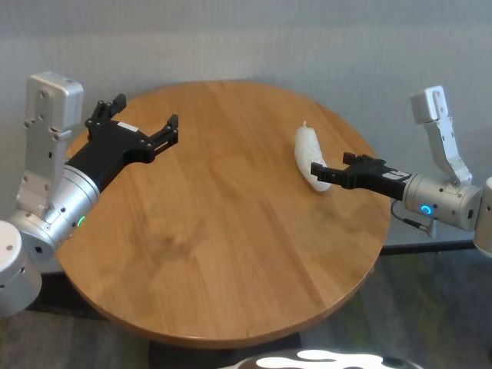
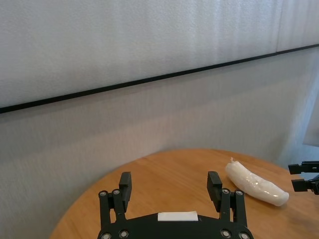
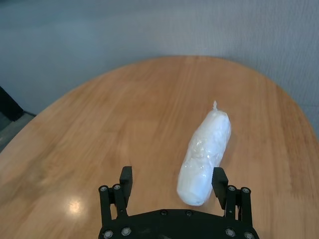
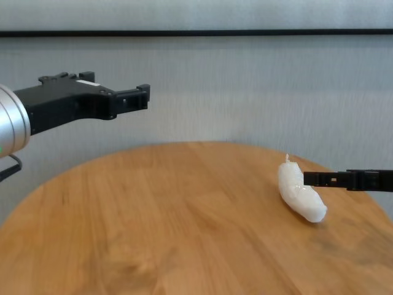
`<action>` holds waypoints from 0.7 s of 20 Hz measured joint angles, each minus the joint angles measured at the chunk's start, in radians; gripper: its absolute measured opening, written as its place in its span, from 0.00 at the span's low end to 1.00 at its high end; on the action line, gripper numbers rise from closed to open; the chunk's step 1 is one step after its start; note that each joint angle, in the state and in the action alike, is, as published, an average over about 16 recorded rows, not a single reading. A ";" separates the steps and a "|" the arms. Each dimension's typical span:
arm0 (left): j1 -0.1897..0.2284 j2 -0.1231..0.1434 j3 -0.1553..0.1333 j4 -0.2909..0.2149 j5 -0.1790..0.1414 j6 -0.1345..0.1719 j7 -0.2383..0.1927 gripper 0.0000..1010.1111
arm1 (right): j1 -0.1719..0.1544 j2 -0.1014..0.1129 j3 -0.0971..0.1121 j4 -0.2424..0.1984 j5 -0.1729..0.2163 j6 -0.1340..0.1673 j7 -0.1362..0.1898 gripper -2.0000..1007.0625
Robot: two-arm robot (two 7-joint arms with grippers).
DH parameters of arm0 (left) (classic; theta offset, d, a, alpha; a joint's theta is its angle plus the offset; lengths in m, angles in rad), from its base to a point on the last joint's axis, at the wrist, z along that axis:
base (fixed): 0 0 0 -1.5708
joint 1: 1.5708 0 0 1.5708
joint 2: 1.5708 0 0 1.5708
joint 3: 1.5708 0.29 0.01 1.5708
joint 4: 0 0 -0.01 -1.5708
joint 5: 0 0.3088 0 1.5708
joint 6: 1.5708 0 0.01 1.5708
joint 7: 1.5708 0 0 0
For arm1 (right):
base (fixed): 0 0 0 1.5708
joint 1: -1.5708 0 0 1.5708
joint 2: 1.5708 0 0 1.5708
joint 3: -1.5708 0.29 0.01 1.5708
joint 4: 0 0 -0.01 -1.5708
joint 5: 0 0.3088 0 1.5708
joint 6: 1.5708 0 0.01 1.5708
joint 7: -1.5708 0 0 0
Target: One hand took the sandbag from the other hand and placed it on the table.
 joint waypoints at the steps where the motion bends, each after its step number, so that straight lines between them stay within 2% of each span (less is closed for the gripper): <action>1: 0.001 -0.002 -0.001 -0.001 0.002 0.002 0.002 0.99 | 0.001 -0.002 0.000 -0.003 -0.004 -0.005 0.000 1.00; 7: 0.010 -0.016 -0.016 -0.011 0.015 0.022 0.016 0.99 | 0.008 -0.026 -0.003 -0.035 -0.040 -0.043 0.002 1.00; 14: 0.023 -0.040 -0.040 -0.026 0.029 0.055 0.032 0.99 | 0.018 -0.068 -0.011 -0.085 -0.096 -0.098 -0.002 1.00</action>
